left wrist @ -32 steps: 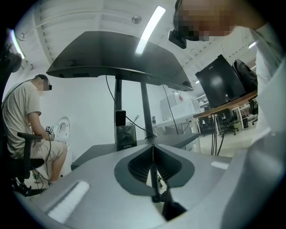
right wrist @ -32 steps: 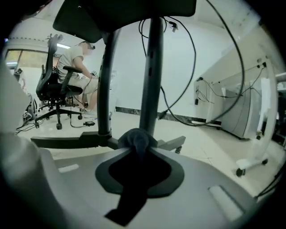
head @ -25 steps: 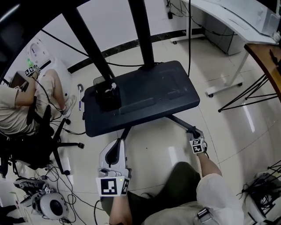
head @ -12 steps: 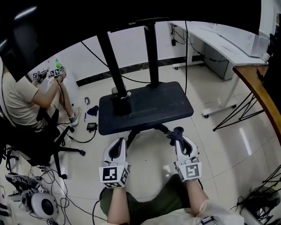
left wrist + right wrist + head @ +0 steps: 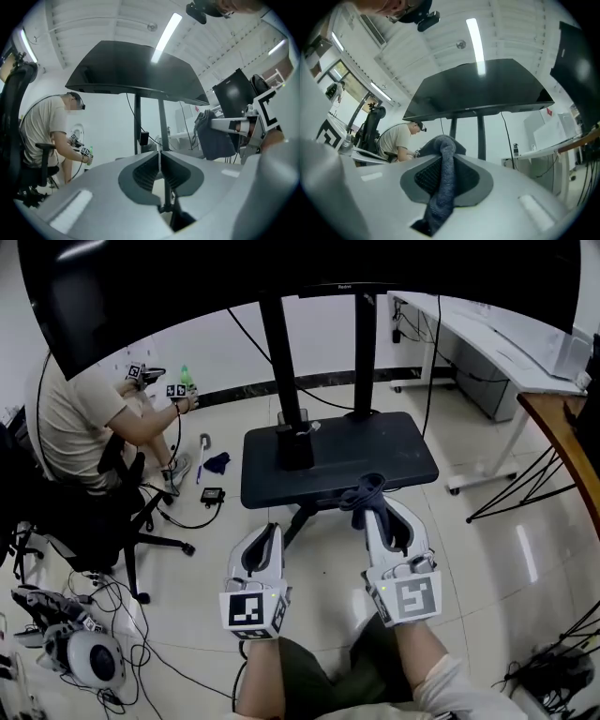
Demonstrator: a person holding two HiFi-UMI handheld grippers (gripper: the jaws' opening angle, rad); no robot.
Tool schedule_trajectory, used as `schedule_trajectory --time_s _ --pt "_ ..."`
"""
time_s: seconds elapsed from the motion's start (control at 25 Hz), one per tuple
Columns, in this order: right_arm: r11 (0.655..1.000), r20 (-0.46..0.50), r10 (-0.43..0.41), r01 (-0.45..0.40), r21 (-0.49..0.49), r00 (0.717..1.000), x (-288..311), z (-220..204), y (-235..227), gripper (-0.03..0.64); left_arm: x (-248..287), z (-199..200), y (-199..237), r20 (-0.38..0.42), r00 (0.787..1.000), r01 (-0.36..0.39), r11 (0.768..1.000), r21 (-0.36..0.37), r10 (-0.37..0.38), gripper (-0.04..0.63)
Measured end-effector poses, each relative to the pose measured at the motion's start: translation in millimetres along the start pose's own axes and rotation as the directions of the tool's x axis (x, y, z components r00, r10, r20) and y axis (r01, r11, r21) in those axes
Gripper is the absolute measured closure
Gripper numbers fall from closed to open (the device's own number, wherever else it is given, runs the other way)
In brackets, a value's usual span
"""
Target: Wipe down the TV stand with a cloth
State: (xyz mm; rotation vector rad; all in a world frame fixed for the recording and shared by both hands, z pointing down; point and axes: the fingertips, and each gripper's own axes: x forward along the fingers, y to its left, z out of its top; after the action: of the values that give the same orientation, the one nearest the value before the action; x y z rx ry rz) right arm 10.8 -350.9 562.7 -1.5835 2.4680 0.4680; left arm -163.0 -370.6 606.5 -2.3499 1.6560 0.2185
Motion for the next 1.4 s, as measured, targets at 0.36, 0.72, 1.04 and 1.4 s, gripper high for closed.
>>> schedule_trajectory --time_s 0.36,0.72,1.04,1.4 --pt "0.987 0.021 -0.098 0.094 0.131 0.995 54 185 -57 0.563 48 226 55 -0.062 0.997 0.037 0.999 -0.03 -0.038 0.446" --pt "0.993 -0.073 -0.035 0.043 0.112 0.997 18 498 -79 0.563 -3 552 32 -0.067 0.998 -0.011 1.0 -0.001 0.011 0.511" --pt "0.995 0.042 -0.049 0.046 0.084 0.998 -54 780 -100 0.561 -50 836 -25 0.017 1.0 0.01 0.998 0.057 -0.011 0.511" --pt "0.993 -0.092 -0.057 0.066 0.103 0.994 -146 785 -84 0.563 -106 840 -107 -0.006 0.997 0.071 0.997 0.01 -0.071 0.511"
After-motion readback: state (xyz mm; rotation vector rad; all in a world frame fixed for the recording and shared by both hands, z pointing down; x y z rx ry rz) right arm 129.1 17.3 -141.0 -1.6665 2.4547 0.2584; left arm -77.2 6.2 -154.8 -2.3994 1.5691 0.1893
